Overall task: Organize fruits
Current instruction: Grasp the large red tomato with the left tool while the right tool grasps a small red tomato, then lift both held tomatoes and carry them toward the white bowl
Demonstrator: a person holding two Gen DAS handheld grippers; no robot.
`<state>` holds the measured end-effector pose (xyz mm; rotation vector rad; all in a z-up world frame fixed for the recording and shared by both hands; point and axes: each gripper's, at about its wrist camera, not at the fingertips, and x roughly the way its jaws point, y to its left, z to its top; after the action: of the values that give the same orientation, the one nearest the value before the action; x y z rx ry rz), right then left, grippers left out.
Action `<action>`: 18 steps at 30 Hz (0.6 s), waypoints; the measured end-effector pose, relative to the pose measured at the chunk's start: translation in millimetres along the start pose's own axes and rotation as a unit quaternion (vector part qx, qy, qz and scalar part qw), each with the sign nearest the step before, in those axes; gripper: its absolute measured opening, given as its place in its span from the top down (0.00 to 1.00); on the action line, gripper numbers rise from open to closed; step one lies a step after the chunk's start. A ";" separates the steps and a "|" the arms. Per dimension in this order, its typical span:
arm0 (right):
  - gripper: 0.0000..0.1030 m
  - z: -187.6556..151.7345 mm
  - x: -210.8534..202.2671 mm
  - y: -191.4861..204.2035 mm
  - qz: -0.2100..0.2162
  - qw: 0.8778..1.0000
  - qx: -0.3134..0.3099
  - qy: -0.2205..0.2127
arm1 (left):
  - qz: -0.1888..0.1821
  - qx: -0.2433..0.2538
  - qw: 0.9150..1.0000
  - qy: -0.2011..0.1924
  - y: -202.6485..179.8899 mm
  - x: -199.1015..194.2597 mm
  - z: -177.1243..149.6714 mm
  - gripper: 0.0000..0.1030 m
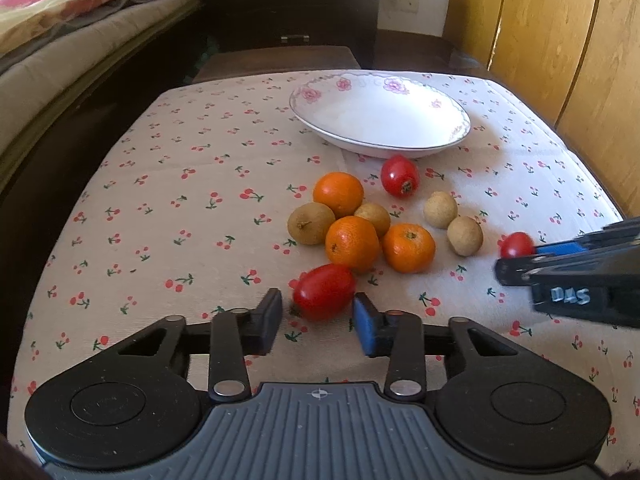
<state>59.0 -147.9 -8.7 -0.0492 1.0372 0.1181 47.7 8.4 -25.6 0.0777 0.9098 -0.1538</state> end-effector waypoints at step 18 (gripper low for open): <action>0.74 -6.4 -17.2 -13.2 0.029 0.999 0.015 -0.020 | 0.004 0.004 1.000 -0.012 4.0 -4.3 -5.5 0.67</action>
<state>46.5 -162.9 2.6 0.0104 1.0013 0.1553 41.4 13.5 -25.6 0.0868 0.8858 -0.1513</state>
